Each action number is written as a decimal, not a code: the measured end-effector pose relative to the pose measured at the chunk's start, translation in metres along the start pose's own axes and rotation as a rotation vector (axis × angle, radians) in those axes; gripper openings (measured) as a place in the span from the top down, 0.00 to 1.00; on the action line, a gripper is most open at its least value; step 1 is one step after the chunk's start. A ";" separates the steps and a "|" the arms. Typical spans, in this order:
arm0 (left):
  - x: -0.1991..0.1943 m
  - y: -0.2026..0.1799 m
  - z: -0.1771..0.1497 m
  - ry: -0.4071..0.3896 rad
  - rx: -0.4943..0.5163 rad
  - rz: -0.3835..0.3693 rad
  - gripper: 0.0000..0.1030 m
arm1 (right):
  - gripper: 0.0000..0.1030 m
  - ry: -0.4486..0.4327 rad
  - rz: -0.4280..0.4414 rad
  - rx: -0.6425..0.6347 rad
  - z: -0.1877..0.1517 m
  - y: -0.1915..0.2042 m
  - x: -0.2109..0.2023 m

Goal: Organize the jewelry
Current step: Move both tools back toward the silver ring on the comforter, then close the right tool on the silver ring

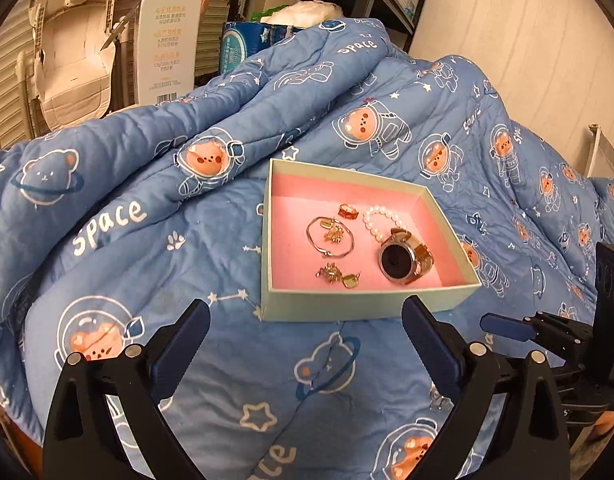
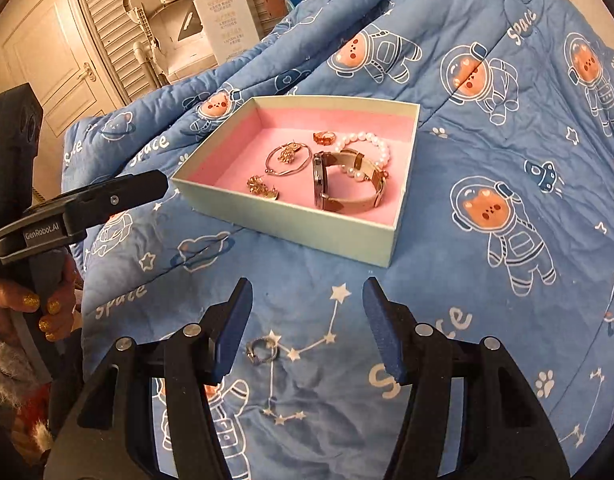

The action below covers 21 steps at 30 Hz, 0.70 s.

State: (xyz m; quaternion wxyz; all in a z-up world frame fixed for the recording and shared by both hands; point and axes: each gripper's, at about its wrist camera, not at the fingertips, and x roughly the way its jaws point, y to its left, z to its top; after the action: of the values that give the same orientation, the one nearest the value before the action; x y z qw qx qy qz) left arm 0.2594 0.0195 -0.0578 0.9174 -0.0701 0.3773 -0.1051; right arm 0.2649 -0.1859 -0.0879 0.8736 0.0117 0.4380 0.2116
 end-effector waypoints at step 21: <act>-0.014 -0.017 -0.070 0.041 0.040 0.091 0.07 | 0.44 0.052 -0.021 -0.062 -0.046 0.035 0.017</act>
State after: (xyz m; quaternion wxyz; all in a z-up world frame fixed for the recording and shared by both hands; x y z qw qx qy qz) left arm 0.1980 0.0030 -0.0940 0.9146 -0.0325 0.3965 -0.0723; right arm 0.2257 -0.1551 -0.1223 0.8640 -0.0252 0.4540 0.2162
